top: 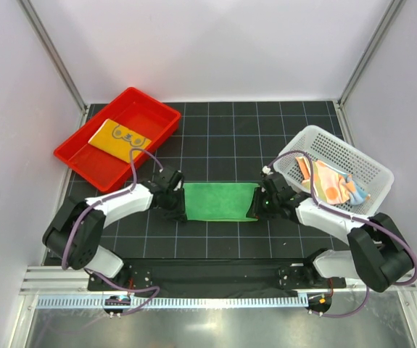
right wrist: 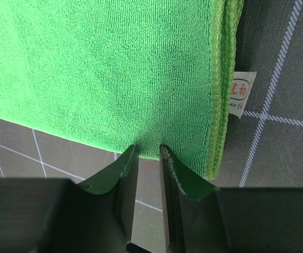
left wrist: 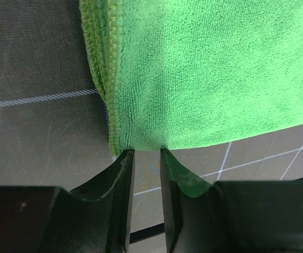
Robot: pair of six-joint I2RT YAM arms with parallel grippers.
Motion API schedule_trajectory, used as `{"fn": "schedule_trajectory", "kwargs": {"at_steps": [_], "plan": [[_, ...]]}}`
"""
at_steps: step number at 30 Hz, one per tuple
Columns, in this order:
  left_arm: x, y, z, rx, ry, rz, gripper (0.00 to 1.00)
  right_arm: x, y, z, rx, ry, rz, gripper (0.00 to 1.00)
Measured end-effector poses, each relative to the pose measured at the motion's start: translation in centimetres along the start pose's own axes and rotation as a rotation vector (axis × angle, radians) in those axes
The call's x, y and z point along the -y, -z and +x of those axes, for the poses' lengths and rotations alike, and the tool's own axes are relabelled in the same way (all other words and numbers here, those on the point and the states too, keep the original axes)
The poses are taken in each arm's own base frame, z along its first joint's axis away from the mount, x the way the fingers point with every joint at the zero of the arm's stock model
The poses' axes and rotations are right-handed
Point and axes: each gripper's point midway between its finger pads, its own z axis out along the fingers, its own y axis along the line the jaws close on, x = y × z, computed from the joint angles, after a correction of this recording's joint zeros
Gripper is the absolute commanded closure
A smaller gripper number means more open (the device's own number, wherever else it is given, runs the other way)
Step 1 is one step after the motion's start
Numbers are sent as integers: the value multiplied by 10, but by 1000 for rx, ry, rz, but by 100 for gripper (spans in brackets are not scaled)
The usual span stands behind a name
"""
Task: Fold and stack the towels
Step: Fold the towel
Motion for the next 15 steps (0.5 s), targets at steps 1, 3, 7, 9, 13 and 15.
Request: {"fn": "schedule_trajectory", "kwargs": {"at_steps": [1, 3, 7, 9, 13, 15], "plan": [[0, 1, -1, 5, 1, -3, 70, 0, 0, 0, 2, 2, 2, 70], [-2, 4, -3, 17, 0, -17, 70, 1, 1, 0, 4, 10, 5, 70], [0, 18, -16, 51, -9, -45, 63, 1, 4, 1, -7, 25, 4, 70], [7, 29, -27, 84, -20, -41, 59, -4, 8, 0, -17, 30, -8, 70], [17, 49, -53, 165, -41, -37, 46, -25, 19, -13, -14, 47, -60, 70], [17, 55, -65, 194, -41, -33, 45, -38, 24, -22, 2, 59, -94, 70]]}}
